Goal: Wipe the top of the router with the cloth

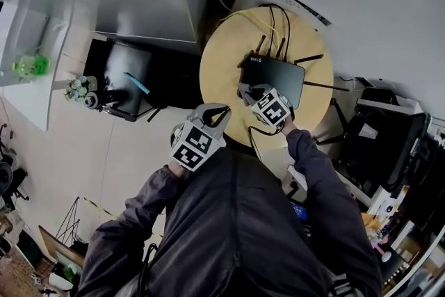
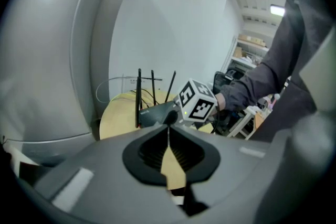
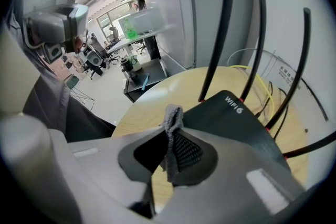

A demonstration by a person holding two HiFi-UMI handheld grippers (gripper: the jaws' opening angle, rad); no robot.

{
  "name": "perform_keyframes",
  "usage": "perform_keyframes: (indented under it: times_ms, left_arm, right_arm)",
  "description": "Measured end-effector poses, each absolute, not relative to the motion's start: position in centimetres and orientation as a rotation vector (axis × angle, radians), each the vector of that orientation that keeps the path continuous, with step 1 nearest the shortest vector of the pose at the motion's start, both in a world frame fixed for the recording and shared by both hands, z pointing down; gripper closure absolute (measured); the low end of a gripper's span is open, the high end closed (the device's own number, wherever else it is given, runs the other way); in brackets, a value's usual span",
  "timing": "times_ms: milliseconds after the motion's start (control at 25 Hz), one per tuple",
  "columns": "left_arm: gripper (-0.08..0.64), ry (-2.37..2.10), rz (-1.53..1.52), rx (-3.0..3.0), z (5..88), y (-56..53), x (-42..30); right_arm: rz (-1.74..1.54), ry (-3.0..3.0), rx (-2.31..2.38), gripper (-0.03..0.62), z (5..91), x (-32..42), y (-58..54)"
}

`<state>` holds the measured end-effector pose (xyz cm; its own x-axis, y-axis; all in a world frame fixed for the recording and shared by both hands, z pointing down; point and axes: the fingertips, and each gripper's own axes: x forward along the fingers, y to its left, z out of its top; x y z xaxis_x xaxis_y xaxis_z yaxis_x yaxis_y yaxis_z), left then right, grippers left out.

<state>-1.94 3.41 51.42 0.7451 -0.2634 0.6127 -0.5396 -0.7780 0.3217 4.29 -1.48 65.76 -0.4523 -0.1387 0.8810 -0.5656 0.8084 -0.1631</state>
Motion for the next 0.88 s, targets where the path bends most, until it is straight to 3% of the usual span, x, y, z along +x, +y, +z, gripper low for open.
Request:
perform_keyframes:
  times_ms: [400, 880]
  left_arm:
    - [0.560, -0.697, 0.774, 2.399, 52.0, 4.2, -1.6]
    - [0.560, -0.749, 0.773, 2.365, 52.2, 4.5, -1.3]
  right_arm:
    - [0.458, -1.923, 0.703, 0.568, 65.6, 11.8, -11.9]
    - [0.379, -1.896, 0.630, 0.568, 67.1, 12.0, -12.2]
